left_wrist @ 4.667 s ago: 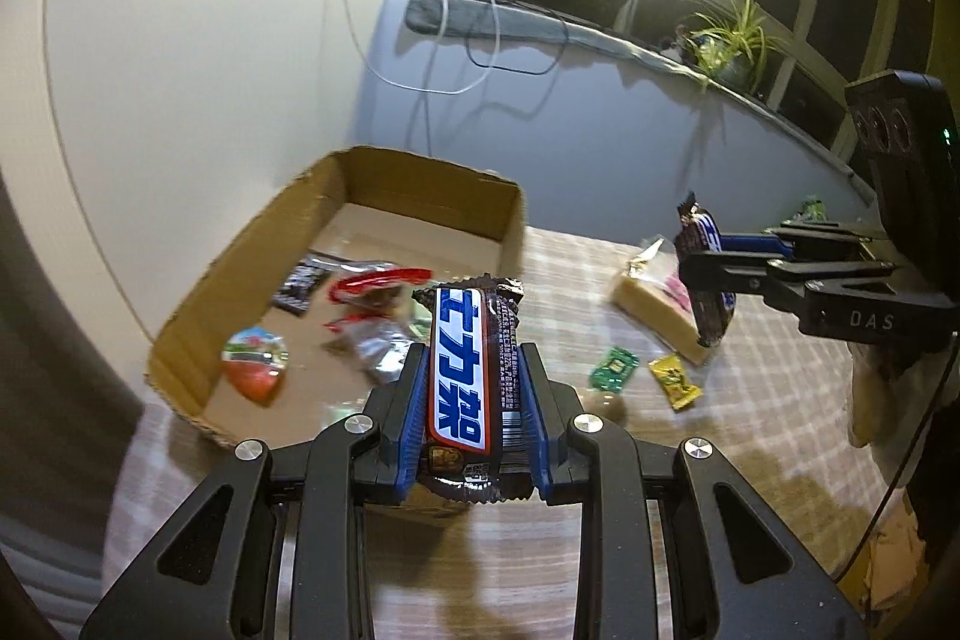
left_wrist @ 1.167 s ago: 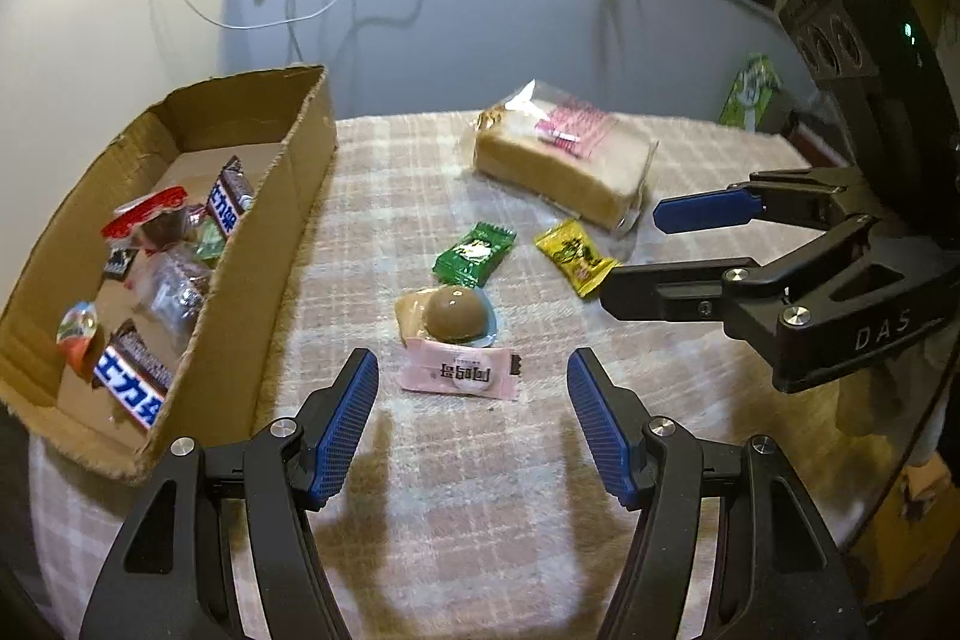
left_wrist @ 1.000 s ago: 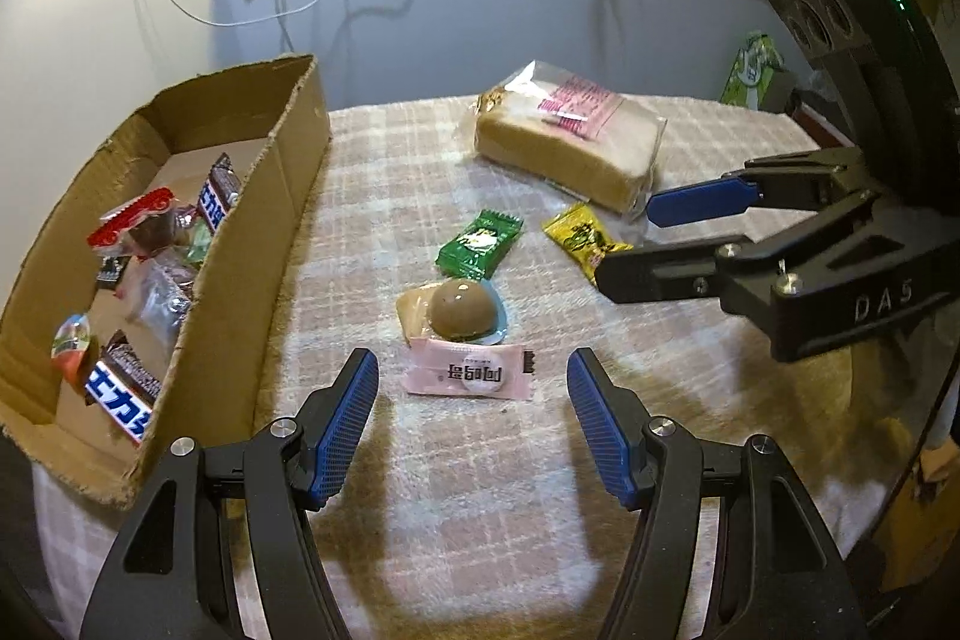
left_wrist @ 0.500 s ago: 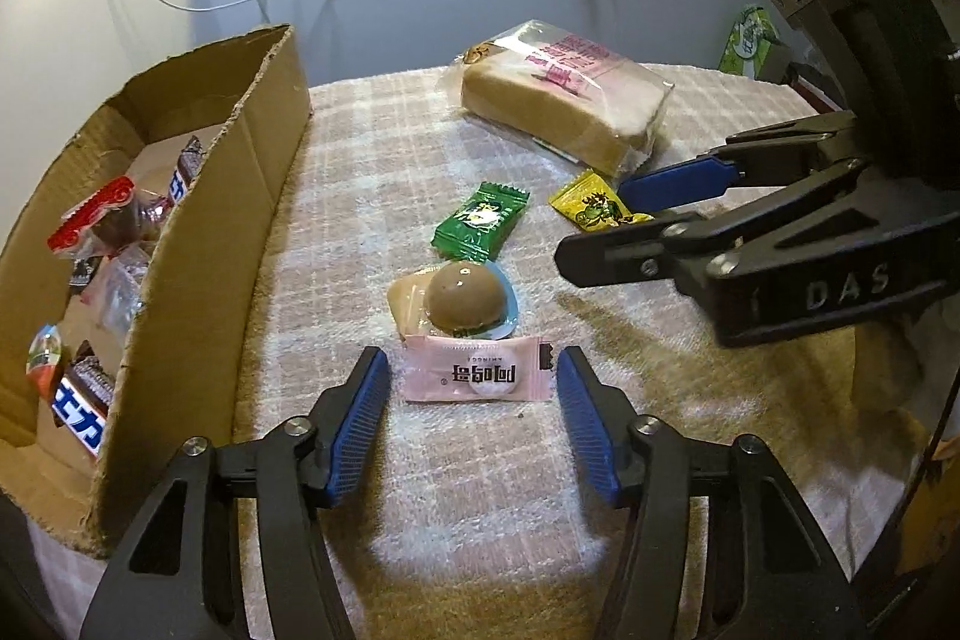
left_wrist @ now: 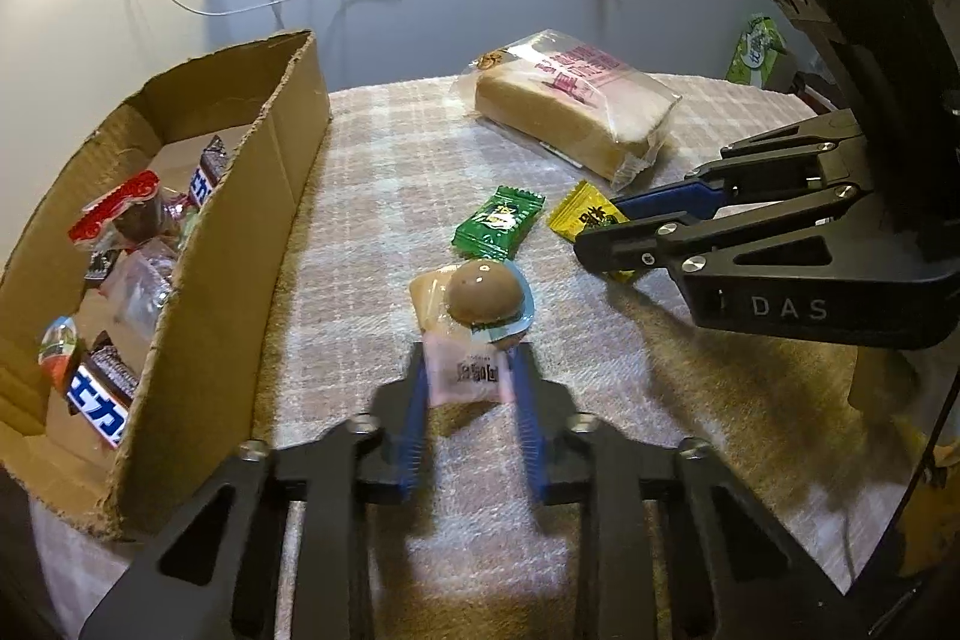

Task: Organize snacks
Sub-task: 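Grasp the pink wrapped candy with the left tool while the right tool grasps the yellow candy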

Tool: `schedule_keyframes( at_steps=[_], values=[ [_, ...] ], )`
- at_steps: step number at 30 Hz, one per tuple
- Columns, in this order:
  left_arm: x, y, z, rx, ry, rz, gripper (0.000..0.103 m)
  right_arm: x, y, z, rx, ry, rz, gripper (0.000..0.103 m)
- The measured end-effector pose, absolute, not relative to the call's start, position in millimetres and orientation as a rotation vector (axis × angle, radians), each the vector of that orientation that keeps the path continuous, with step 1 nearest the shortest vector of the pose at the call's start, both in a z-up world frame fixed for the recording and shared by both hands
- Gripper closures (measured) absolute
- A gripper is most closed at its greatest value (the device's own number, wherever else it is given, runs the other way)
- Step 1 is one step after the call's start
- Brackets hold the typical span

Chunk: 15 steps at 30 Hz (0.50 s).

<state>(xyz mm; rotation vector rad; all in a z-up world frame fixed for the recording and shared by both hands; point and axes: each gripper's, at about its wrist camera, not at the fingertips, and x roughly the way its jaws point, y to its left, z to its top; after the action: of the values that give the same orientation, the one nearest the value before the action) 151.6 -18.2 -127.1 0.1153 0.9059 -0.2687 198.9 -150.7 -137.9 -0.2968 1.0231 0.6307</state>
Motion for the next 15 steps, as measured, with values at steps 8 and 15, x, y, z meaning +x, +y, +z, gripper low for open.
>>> schedule_keyframes(
  at_steps=[8,15],
  values=[
    [150.2,-15.2,-126.1,0.095,0.899,-0.262,0.099,194.1,-155.5,-137.5,-0.265,1.016,0.642,0.081],
    [144.2,-11.0,-118.3,0.055,0.881,-0.261,0.099,189.3,-164.6,-135.5,-0.211,1.02,0.664,0.081]
  ],
)
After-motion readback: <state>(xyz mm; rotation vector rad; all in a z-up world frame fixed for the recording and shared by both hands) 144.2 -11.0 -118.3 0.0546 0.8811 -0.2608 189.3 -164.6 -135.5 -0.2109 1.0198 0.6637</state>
